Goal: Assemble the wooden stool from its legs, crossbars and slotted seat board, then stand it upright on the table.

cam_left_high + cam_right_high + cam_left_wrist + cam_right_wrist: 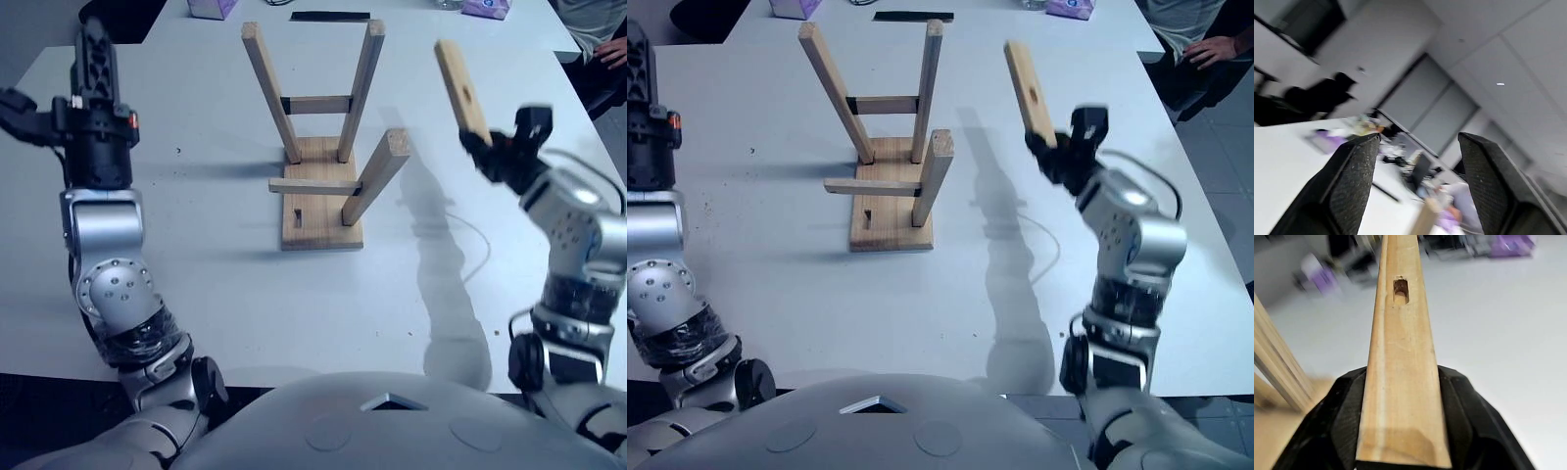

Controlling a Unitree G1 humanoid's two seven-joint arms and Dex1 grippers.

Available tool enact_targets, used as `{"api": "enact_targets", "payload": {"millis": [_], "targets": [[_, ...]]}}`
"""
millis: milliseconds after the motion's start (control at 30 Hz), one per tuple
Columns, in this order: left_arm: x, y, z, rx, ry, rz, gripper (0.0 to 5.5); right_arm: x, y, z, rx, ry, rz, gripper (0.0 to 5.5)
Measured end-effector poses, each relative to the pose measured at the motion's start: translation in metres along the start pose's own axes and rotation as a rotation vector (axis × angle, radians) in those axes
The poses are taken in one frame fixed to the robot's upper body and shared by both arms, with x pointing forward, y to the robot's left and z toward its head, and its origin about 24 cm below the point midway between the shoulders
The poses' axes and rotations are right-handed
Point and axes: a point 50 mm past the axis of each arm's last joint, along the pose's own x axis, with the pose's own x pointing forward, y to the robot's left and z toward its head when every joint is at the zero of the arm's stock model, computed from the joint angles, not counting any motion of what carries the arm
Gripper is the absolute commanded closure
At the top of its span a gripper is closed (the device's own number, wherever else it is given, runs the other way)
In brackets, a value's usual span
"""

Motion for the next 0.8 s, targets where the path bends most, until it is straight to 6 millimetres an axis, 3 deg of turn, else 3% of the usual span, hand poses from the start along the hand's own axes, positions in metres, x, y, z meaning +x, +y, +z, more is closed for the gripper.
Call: {"api": "enact_targets", "payload": {"millis": [33,100,200,300,500,800], "targets": [[0.007,-0.011,-0.006,-0.042,0.028,-0.073,2.01,0.007,0.01,0.019,0.032,-0.056,0.101,3.44],[0.023,-0.047,-0.023,-0.189,0.135,-0.322,1.82,0.012,0.051,0.061,0.082,-0.166,0.513,3.44],[0.037,-0.088,-0.034,-0.359,0.252,-0.579,1.81,-0.005,0.096,0.095,0.066,-0.188,0.98,3.44],[0.042,-0.106,-0.028,-0.448,0.288,-0.709,1.81,-0.022,0.106,0.112,0.057,-0.177,1.152,3.44],[0.038,-0.114,-0.013,-0.527,0.346,-0.834,1.81,-0.045,0.109,0.113,0.025,-0.092,1.282,3.44],[0.036,-0.113,-0.01,-0.46,0.514,-0.908,1.81,-0.053,0.107,0.079,-0.021,0.068,1.279,3.44]]}}
